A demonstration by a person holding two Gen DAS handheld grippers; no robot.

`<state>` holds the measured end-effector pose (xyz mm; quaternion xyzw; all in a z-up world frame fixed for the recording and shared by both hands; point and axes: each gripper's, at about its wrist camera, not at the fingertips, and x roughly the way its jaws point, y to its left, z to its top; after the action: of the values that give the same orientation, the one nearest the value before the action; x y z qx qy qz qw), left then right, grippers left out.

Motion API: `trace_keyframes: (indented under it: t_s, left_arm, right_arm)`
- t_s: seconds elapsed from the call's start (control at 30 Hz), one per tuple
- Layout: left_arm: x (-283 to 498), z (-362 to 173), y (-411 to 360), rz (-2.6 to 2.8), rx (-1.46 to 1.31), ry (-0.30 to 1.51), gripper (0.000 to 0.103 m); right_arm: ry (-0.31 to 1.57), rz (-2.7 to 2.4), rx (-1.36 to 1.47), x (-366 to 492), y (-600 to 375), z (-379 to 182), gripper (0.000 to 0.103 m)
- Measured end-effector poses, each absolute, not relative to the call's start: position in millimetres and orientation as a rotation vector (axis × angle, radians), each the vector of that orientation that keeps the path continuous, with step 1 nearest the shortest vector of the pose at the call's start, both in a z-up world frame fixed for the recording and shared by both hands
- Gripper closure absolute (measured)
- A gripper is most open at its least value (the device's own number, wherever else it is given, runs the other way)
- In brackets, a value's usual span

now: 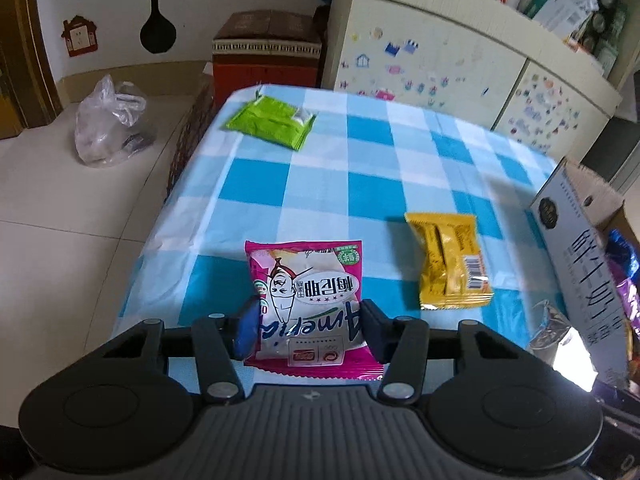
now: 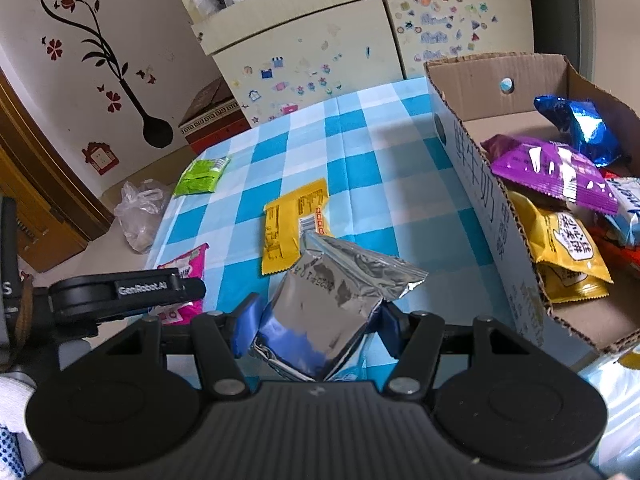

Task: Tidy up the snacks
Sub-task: 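Close the left tool on the pink Amerio bag while the right tool holds the silver bag, then carry the Amerio bag with the left tool while the right tool carries the silver bag to the box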

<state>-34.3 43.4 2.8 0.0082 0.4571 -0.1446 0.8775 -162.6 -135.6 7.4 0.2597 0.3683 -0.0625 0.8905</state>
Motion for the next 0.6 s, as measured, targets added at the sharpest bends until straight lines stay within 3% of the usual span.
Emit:
trace_keyframes:
  t_s: [0.6]
  left_arm:
    - [-69.2,11.2,49.5,-0.28,0.023,0.902,0.045]
  right_arm:
    - [0.667,-0.099,0.589,-183.3,-152.9,35.2,0.042]
